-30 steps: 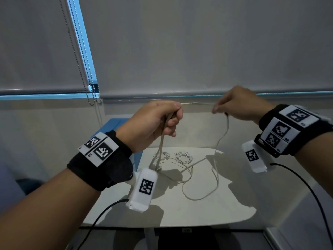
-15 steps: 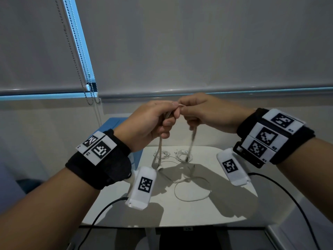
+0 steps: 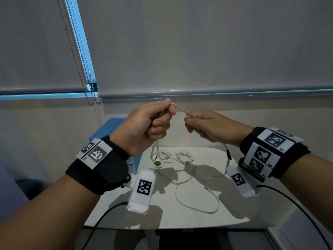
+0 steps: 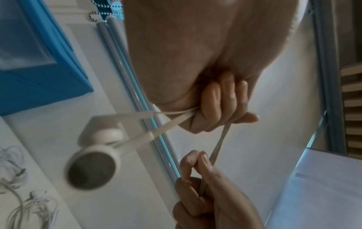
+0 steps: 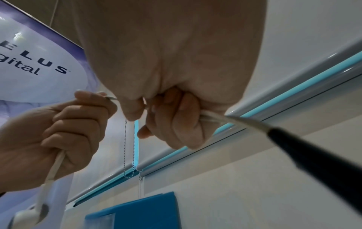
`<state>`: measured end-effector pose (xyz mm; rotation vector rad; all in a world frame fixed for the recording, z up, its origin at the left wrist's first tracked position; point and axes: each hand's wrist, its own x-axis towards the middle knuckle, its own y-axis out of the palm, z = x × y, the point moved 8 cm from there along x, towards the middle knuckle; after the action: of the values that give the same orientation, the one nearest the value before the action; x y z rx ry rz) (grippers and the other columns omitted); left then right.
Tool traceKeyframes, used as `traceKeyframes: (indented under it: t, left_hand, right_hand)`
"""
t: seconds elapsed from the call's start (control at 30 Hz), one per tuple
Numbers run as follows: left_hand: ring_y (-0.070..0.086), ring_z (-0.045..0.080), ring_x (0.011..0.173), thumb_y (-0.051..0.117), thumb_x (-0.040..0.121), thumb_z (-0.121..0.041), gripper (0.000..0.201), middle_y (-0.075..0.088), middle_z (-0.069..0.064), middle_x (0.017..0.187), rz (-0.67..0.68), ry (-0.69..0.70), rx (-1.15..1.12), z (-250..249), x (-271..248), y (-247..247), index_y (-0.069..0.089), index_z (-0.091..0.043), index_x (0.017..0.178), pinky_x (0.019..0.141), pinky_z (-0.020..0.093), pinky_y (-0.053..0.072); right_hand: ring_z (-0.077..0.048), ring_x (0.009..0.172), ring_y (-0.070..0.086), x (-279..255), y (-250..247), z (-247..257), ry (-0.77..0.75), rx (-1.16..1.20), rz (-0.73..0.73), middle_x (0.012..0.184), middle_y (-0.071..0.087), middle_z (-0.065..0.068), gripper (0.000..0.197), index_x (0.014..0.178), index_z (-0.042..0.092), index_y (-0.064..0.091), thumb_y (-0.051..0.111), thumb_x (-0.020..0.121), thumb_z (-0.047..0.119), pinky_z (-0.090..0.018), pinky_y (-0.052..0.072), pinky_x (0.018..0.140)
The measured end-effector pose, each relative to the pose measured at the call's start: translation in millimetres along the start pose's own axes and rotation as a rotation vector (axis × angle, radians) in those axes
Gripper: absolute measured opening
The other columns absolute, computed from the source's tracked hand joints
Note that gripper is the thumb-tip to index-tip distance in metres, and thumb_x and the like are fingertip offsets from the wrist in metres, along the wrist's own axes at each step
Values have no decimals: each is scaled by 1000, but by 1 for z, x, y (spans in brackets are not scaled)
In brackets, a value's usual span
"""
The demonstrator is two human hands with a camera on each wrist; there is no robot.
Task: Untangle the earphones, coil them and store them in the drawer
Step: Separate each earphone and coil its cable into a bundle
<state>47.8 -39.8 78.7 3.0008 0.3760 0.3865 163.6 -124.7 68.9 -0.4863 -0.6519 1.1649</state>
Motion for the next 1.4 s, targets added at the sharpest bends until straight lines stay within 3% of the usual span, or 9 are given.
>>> traceKeyframes:
  t: [0.2,0.4,0.53,0.63,0.8,0.97,1.07,1.2,1.4]
  left_hand:
    - [22,7,40,48,102,-36,39,27,-7,49,-57,14,-2,1,-4,-6,51,-16,68,43,23,16]
    - [27,4,40,38,108,-19,37,40,-4,59,-99,81,-47,-2,-4,-9,60,-2,133,40,17,26]
    - [47,5,46,40,108,-14,36,67,3,78,-207,114,-66,-3,-3,-11,52,-1,140,42,15,39]
    - [76,15,80,42,108,-10,33,77,16,107,-264,117,-211,-3,-3,-16,50,2,138,62,17,59]
    - [71,23,116,41,106,2,43,67,23,130,-355,152,-187,5,-3,-31,39,5,149,87,23,59]
    - [75,22,88,37,108,0,41,75,15,111,-222,90,262,7,-10,-13,44,-1,148,83,27,59]
    - [54,20,60,34,106,0,35,70,18,85,-118,60,326,8,-15,-1,62,2,127,60,24,45]
    - [29,13,55,35,108,-9,37,45,3,61,-101,23,342,7,-12,2,60,13,124,57,31,20]
    - [24,7,43,37,108,-18,33,33,-3,56,-38,12,192,0,-9,0,65,-2,99,47,21,21]
  right_hand:
    - [-7,56,35,-12,12,7,-144,-131,67,62,40,12,25,100,23,49,41,106,46,-20,34,57]
    - [-1,57,42,-12,13,8,-145,-228,74,61,48,21,32,87,14,55,39,110,30,-13,36,59]
    - [-7,61,42,-11,23,10,-116,-285,142,65,46,13,36,81,20,58,42,108,37,-23,39,62]
    - [-10,62,46,-13,34,19,-126,-312,186,68,50,9,37,80,22,60,43,108,39,-29,43,65]
    - [-34,74,55,-20,45,43,-165,-349,260,81,62,-18,35,82,24,64,45,107,38,-48,48,73]
    - [-3,57,47,-11,14,70,-242,-400,187,63,55,16,31,79,19,64,50,106,28,-20,37,59]
    - [-4,55,40,0,-12,66,-232,-437,102,58,48,16,30,78,22,63,54,104,34,-24,34,58]
    - [-8,58,38,13,-26,51,-204,-414,25,62,47,13,33,79,17,61,57,101,41,-28,34,58]
    - [-2,47,36,18,-12,28,-173,-118,-28,61,41,14,37,73,19,51,48,106,37,-12,32,46]
